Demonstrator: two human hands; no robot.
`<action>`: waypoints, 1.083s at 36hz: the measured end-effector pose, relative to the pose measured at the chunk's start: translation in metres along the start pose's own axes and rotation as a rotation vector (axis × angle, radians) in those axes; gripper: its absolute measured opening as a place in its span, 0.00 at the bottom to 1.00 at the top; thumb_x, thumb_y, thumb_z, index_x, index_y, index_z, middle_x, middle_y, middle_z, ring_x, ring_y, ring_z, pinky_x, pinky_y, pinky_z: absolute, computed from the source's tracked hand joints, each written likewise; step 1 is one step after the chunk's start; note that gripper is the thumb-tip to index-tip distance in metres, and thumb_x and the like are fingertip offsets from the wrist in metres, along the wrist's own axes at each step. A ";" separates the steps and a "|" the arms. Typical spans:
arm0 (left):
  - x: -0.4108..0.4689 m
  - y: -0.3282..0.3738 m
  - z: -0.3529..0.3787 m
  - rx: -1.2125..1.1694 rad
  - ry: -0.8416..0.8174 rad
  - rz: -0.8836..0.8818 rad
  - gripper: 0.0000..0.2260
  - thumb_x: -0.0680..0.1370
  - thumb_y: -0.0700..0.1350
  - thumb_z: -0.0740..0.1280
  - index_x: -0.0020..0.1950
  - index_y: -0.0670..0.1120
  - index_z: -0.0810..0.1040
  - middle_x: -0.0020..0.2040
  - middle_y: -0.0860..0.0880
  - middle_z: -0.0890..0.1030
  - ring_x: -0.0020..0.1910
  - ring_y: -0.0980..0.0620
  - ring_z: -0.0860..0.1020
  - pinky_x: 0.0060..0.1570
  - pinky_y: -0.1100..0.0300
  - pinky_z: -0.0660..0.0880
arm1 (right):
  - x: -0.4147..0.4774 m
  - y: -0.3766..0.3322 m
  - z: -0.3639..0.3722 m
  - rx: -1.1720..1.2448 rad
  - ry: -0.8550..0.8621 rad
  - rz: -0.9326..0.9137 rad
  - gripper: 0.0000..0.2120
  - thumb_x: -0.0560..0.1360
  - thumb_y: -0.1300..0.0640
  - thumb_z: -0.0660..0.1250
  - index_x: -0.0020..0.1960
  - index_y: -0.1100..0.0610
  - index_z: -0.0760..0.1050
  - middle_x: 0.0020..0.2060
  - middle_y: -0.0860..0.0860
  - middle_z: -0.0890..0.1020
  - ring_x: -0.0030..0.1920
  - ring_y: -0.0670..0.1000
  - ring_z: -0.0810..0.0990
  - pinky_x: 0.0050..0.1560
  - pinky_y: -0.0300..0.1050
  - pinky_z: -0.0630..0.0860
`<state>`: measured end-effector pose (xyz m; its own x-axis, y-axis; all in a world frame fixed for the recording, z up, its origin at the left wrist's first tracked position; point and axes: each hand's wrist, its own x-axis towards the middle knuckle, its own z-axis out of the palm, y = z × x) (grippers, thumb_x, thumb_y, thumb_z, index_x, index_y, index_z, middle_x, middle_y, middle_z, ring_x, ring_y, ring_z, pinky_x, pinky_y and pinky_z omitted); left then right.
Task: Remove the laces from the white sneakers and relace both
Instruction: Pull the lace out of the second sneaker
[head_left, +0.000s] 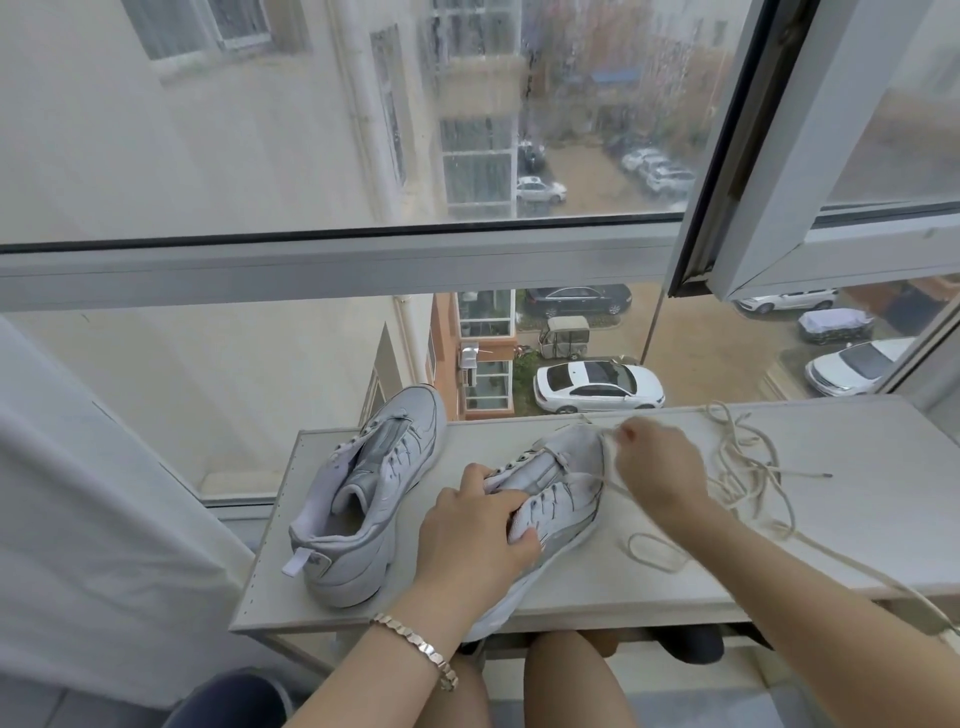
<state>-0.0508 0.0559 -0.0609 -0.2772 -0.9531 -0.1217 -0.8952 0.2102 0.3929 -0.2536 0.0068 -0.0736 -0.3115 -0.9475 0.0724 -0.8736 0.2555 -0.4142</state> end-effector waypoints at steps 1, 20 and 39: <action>-0.001 -0.001 0.000 -0.007 0.001 -0.005 0.11 0.76 0.55 0.60 0.57 0.58 0.75 0.64 0.55 0.63 0.52 0.50 0.66 0.44 0.61 0.63 | 0.007 0.005 -0.006 0.031 0.023 0.086 0.10 0.74 0.64 0.58 0.35 0.59 0.70 0.38 0.61 0.78 0.42 0.62 0.75 0.37 0.45 0.63; -0.004 -0.002 -0.001 0.005 0.035 -0.053 0.13 0.76 0.56 0.60 0.58 0.58 0.74 0.66 0.54 0.63 0.56 0.49 0.67 0.49 0.59 0.64 | -0.017 -0.025 -0.017 0.085 -0.251 -0.285 0.10 0.75 0.51 0.65 0.44 0.55 0.81 0.36 0.46 0.78 0.39 0.48 0.76 0.42 0.44 0.74; -0.002 -0.010 -0.003 -0.044 0.024 -0.011 0.10 0.75 0.55 0.61 0.55 0.58 0.76 0.61 0.55 0.64 0.54 0.50 0.68 0.44 0.61 0.64 | -0.003 -0.050 -0.011 0.120 -0.638 0.062 0.17 0.78 0.57 0.58 0.31 0.56 0.64 0.31 0.53 0.68 0.31 0.50 0.67 0.27 0.39 0.61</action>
<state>-0.0402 0.0548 -0.0615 -0.2587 -0.9603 -0.1044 -0.8819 0.1907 0.4311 -0.2138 -0.0013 -0.0429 -0.0443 -0.8693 -0.4923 -0.8021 0.3247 -0.5011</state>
